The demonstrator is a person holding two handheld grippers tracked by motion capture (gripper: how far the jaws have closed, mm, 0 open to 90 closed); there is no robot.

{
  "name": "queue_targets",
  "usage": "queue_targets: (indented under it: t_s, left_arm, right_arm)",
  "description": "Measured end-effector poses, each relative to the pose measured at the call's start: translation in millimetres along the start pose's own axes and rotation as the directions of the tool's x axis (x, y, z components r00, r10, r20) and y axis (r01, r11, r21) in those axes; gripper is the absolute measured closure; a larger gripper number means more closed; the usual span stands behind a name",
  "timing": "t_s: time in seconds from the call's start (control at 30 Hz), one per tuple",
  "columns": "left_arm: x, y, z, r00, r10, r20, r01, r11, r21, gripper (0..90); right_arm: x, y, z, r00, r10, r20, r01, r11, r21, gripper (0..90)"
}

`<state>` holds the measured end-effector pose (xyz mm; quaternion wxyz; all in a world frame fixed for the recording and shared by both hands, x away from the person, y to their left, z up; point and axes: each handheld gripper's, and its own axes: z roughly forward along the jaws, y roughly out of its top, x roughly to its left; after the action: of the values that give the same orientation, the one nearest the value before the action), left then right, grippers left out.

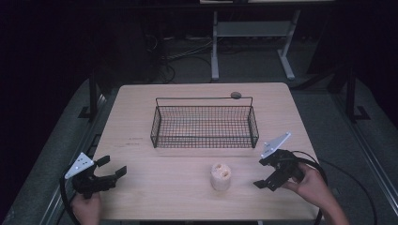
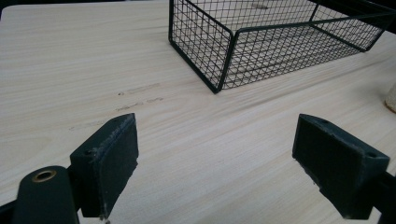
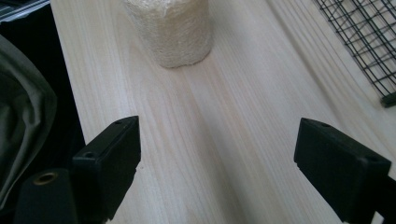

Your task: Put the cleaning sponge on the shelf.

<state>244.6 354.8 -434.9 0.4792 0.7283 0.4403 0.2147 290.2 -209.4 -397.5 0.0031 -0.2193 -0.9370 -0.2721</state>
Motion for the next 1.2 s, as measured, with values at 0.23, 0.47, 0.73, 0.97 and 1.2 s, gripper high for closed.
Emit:
queue_targets:
  t_s: [0.23, 0.47, 0.73, 0.97, 1.2]
  left_arm:
    - [-1.1, 0.4, 0.9, 1.0, 0.002, 0.004, -0.002, 1.0, 0.003, 13.8]
    - [-1.8, 0.5, 0.8, 1.0, -0.002, 0.007, 0.002, 1.0, -0.002, 13.8]
    - [-1.3, 0.1, -0.4, 1.0, -0.005, 0.005, 0.005, 1.0, -0.008, 13.8]
    - [-1.8, 0.5, 0.1, 1.0, 0.001, 0.006, -0.001, 1.0, -0.005, 13.8]
    - [-1.6, 0.6, 0.1, 1.0, 0.001, 0.006, -0.001, 1.0, -0.006, 13.8]
  right_arm:
    - [2.3, 7.2, 3.1, 0.9997, -0.019, -0.013, 0.019, 1.0, 0.009, 14.2]
    - [8.9, 16.8, 4.2, 0.9987, -0.047, -0.019, 0.047, 0.999, 0.007, 14.2]
    - [10.1, 22.9, 12.4, 0.9978, -0.053, -0.038, 0.055, 0.998, 0.029, 14.2]
    - [10.5, 29.4, 17.9, 0.9967, -0.063, -0.052, 0.065, 0.997, 0.035, 14.2]
    - [12.0, 34.8, 19.9, 0.9956, -0.074, -0.058, 0.076, 0.996, 0.042, 14.2]
